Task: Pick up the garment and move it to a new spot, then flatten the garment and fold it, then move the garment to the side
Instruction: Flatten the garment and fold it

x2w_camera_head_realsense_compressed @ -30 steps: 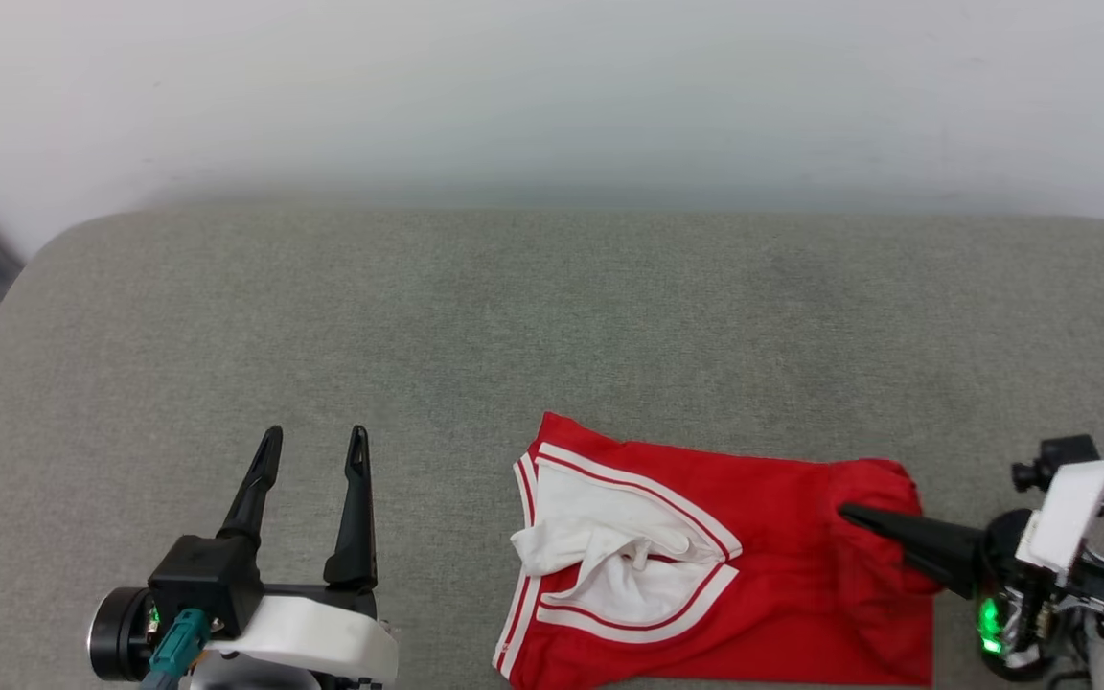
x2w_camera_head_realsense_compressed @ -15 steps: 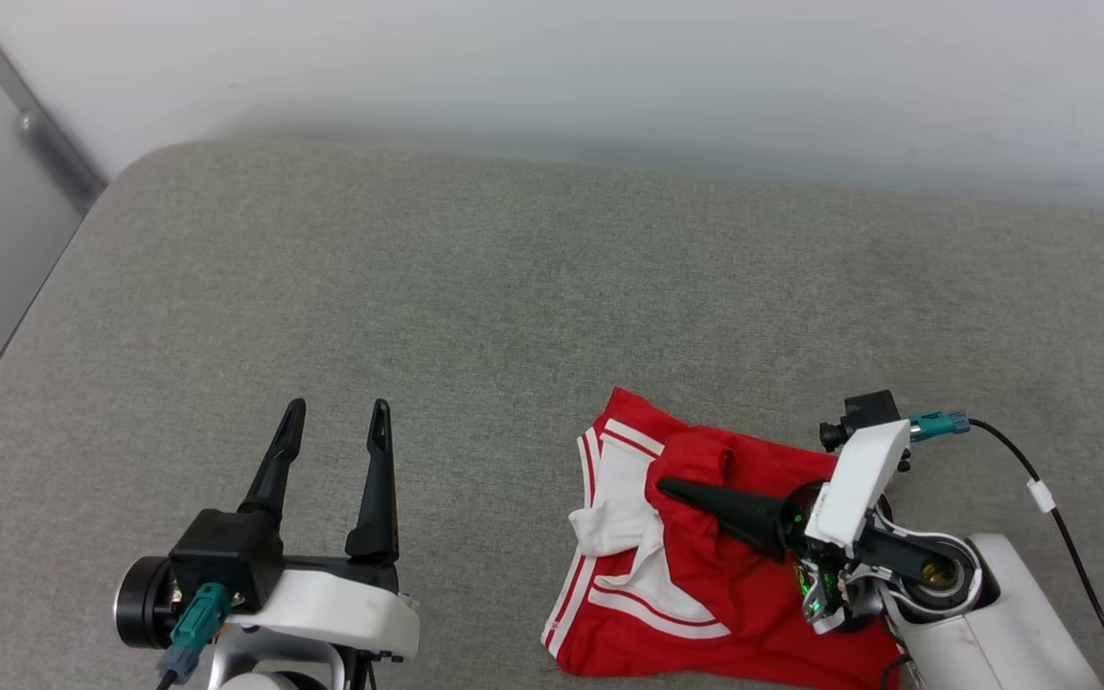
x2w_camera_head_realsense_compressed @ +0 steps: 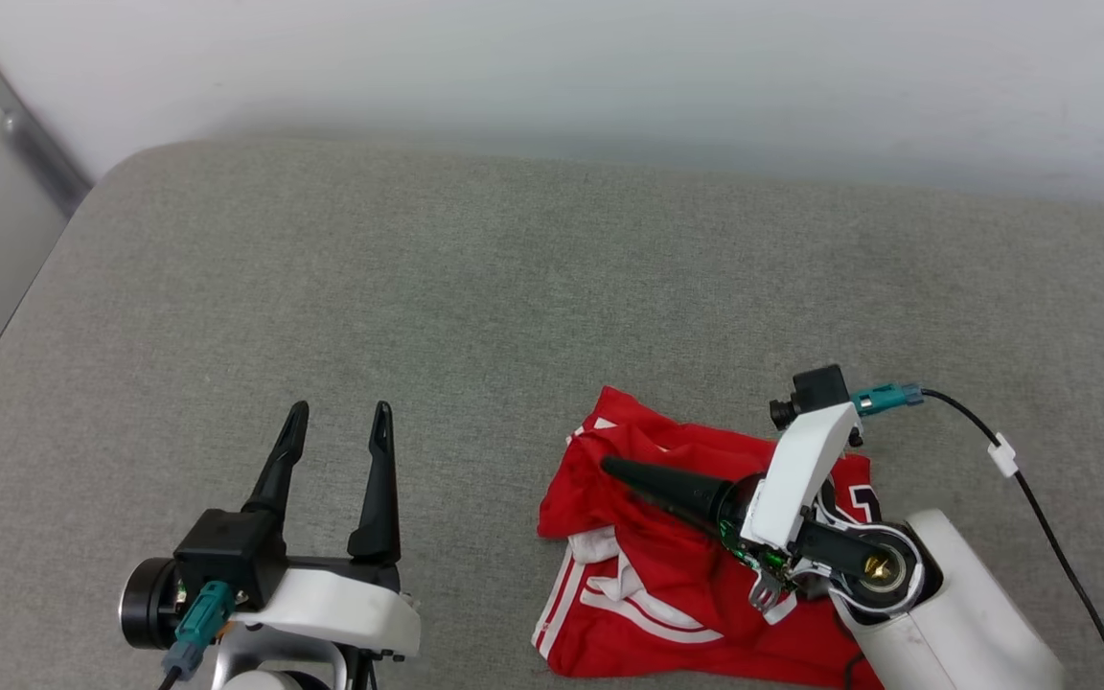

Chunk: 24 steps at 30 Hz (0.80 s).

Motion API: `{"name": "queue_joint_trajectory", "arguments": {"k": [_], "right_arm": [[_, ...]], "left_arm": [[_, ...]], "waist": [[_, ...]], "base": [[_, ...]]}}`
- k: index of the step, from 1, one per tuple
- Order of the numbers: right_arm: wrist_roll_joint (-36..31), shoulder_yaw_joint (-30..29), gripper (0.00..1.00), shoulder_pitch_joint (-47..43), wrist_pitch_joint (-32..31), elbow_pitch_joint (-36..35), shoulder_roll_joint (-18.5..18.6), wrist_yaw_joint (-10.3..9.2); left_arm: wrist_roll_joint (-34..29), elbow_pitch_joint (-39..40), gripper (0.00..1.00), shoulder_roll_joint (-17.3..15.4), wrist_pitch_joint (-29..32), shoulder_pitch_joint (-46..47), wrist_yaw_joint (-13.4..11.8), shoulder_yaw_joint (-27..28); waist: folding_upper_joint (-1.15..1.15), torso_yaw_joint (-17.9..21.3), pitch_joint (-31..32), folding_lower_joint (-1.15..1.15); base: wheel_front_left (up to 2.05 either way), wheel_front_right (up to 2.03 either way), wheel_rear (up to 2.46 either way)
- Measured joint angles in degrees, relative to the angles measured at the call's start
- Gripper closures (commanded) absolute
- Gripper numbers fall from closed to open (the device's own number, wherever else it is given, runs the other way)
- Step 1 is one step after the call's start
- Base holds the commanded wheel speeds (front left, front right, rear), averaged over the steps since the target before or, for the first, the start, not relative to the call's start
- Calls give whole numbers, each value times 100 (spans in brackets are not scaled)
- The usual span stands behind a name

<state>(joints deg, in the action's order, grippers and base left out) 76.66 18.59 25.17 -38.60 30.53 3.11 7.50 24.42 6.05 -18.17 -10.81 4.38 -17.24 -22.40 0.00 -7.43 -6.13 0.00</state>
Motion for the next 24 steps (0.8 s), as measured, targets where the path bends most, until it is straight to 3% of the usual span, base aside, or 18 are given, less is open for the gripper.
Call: {"name": "queue_joint_trajectory", "arguments": {"k": [6,12,18,24], "right_arm": [[-570,216,0,-104,505,-1042,314,0],[-2732,345,0,-342,1990,-1816,1225,-1],[-4145,-385,0,-859,2761,-1942,1447,-1],[-5021,-1460,0,-1453,3149,-2419,1349,0]], "left_arm": [[32,-2,0,-14,-3,-34,-42,15],[78,-62,0,-40,-47,-88,-90,73],[160,-186,0,-74,-76,-199,-124,166],[216,-242,0,-119,-97,-300,-168,244]], "waist": [[0,141,99,0],[0,327,168,0],[0,562,286,0],[0,792,383,0]], "base": [[0,0,0],[0,0,0],[0,0,0],[0,0,0]]}}
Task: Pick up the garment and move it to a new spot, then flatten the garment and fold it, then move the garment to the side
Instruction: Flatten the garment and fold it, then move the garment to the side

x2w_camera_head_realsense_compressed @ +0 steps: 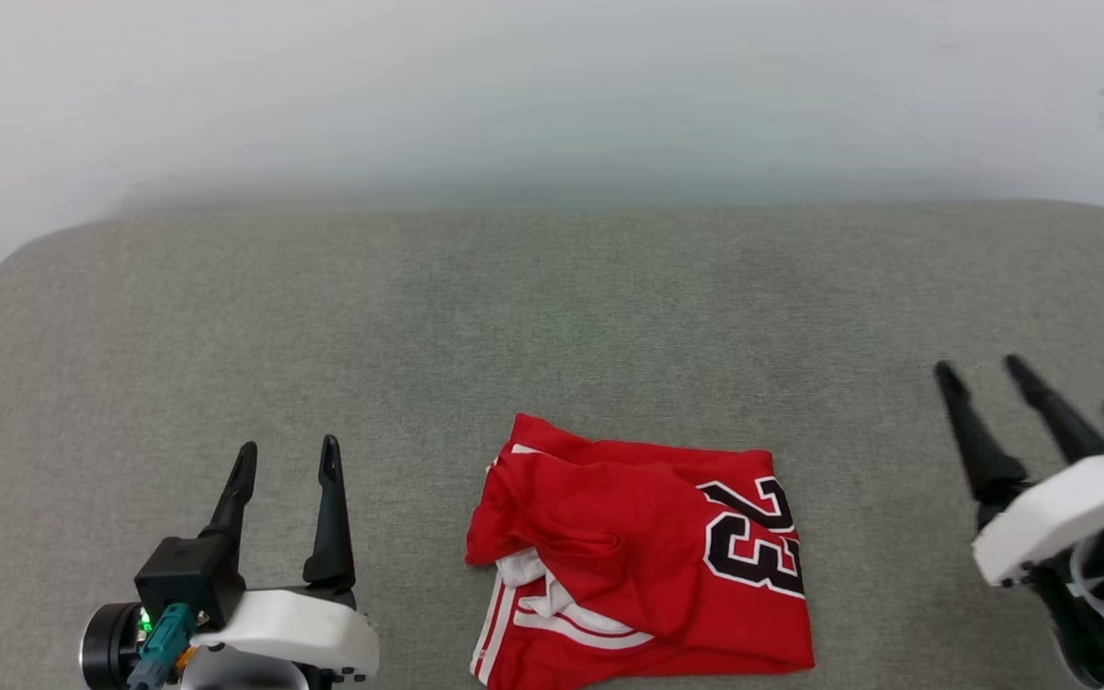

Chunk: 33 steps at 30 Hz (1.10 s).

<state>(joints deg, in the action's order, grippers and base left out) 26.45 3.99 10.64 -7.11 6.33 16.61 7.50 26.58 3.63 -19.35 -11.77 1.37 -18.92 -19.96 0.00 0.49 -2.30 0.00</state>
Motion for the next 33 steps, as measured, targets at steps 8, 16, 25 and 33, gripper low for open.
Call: {"name": "queue_joint_trajectory", "arguments": {"k": [8,16,25,33], "right_arm": [[-797,-521,0,-698,498,-1109,-408,0],[-1192,-488,0,-1489,449,-1642,-716,0],[-1302,-526,0,-1796,310,-1875,-936,0],[-1341,-641,0,-1795,114,-1858,-964,0]], "left_arm": [[74,-101,0,-77,-54,-159,-24,113],[91,-188,0,-80,-102,-364,-48,96],[91,-290,0,-156,-111,-437,-46,87],[91,-282,0,-154,-138,-431,-77,96]], "waist": [[0,151,180,0],[0,158,349,0],[0,222,388,0],[0,233,389,0]], "base": [[0,0,0],[0,0,0],[0,0,0],[0,0,0]]}}
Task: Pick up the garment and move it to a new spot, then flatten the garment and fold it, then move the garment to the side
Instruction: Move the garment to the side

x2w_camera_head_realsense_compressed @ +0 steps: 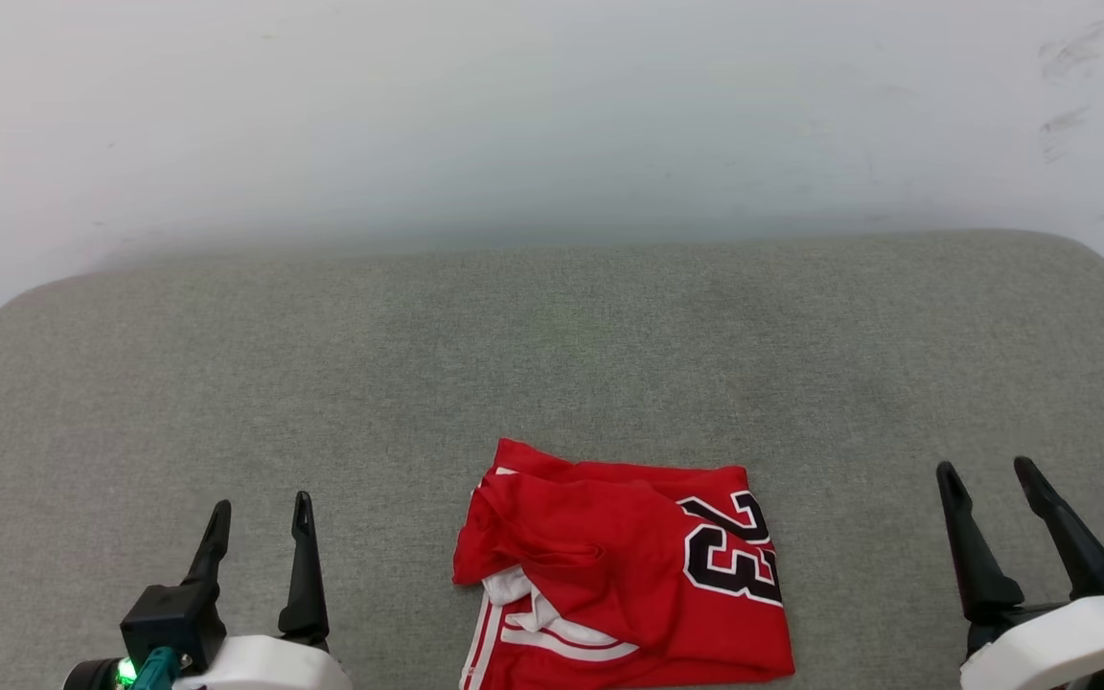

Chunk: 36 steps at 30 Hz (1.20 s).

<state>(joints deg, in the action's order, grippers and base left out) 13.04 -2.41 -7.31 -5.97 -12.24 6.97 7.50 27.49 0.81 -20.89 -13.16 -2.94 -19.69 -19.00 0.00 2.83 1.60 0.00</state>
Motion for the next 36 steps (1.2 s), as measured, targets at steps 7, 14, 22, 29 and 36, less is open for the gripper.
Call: {"name": "queue_joint_trajectory", "arguments": {"k": [7,14,22,29,36], "right_arm": [[928,-648,0,170,-835,720,219,0],[2195,-797,0,515,-1829,1727,758,-1],[3722,-266,0,1064,-3143,2569,756,-1],[4780,204,0,1541,-3499,3164,620,0],[5204,546,100,1841,-3529,3553,678,7]], "left_arm": [[-9,54,0,53,-85,116,-13,76],[-115,75,0,220,-155,314,89,54],[-300,89,0,372,-174,637,204,-44],[-425,59,0,444,-174,886,287,-132],[-457,-23,0,438,-175,939,298,-123]], "waist": [[0,-108,-66,0],[0,-468,-192,0],[0,-842,-592,0],[0,-1131,-992,0],[0,-1322,-1148,0]], "base": [[0,0,0],[0,0,0],[0,0,0],[0,0,0],[0,0,0]]}}
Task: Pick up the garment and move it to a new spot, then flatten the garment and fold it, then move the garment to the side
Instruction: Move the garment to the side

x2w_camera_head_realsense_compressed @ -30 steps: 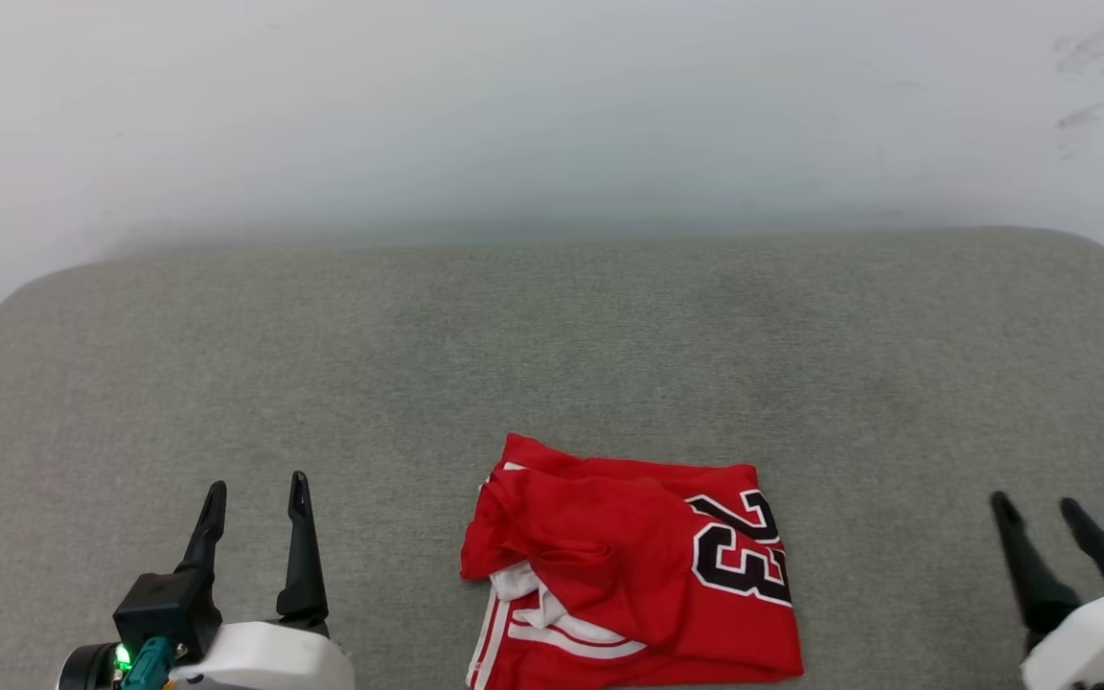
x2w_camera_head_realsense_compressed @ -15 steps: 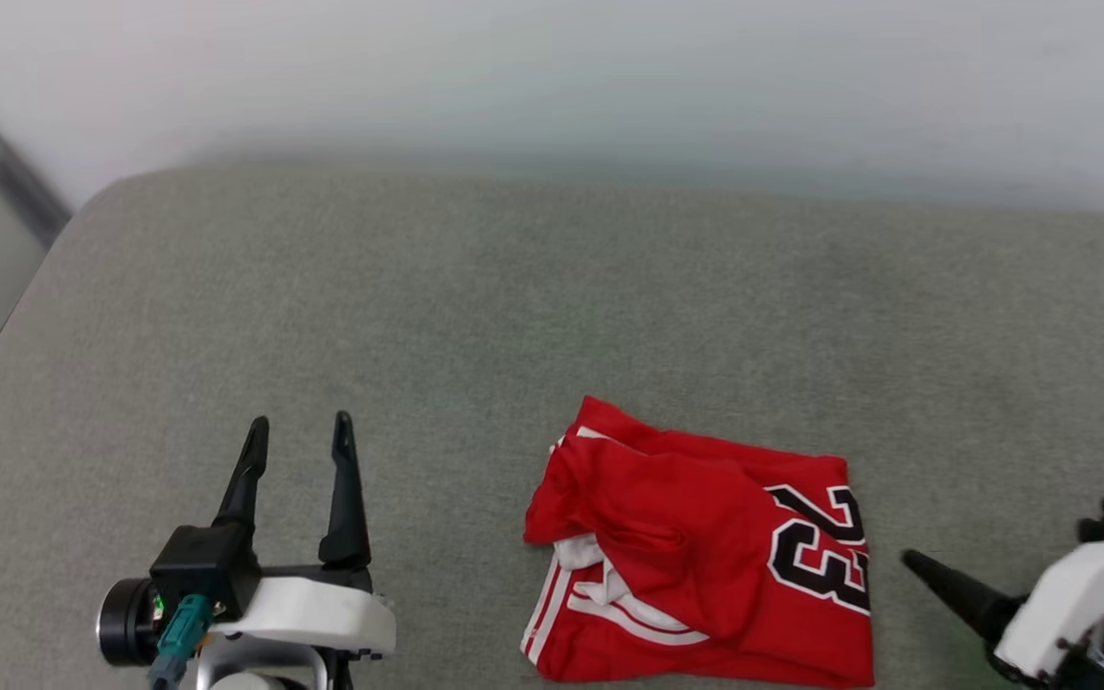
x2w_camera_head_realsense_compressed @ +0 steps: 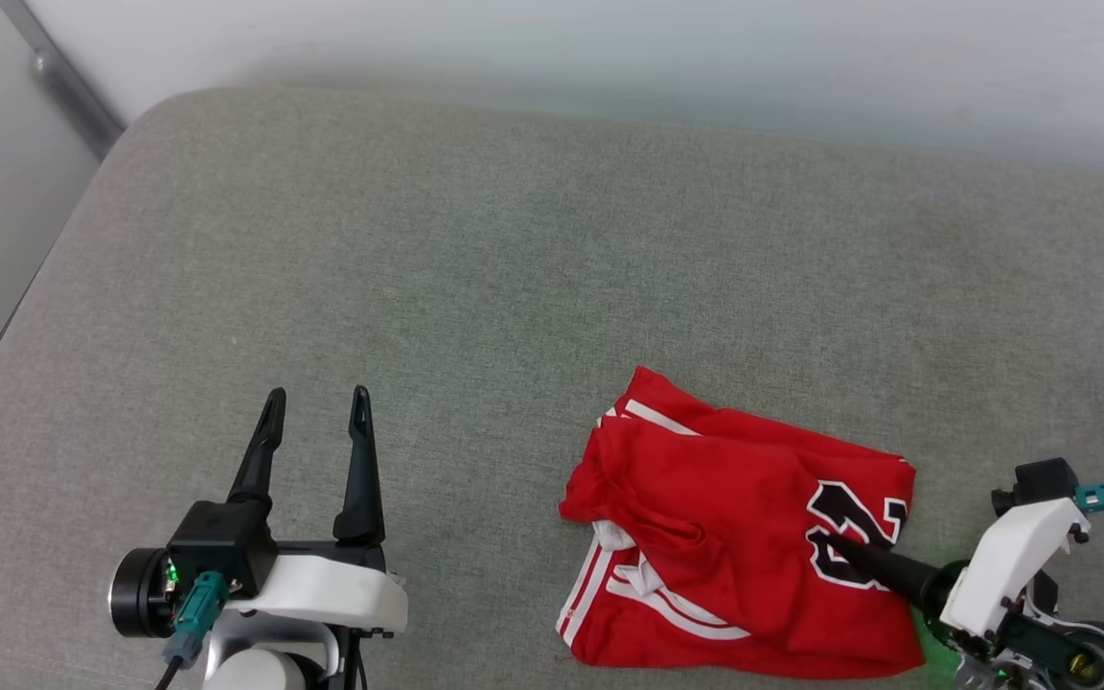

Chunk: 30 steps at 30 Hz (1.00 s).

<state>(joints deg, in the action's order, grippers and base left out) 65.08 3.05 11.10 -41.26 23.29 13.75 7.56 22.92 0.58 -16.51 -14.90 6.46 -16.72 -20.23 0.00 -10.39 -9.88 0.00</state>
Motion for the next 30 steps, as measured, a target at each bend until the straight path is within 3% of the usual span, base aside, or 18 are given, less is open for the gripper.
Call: {"name": "queue_joint_trajectory", "arguments": {"k": [7,13,15,20,30], "right_arm": [[-222,687,100,60,432,-433,364,-8],[-1204,1529,100,389,799,-947,879,-7],[-1727,1817,100,588,768,-951,1067,-7],[-2246,2083,100,973,637,-816,1201,-7],[-2601,2247,100,1970,942,37,1378,-5]], "left_arm": [[3,-54,0,-27,0,-31,7,30],[52,-13,0,-83,-1,-237,7,79],[54,40,0,-87,-1,-302,0,91],[30,177,0,-91,-9,-324,1,85],[-276,522,0,-154,120,277,45,-79]], "waist": [[0,88,245,0],[0,478,488,0],[0,797,573,0],[0,1444,624,0],[0,2745,158,0]], "base": [[0,0,0],[0,0,0],[0,0,0],[0,0,0],[0,0,0]]}}
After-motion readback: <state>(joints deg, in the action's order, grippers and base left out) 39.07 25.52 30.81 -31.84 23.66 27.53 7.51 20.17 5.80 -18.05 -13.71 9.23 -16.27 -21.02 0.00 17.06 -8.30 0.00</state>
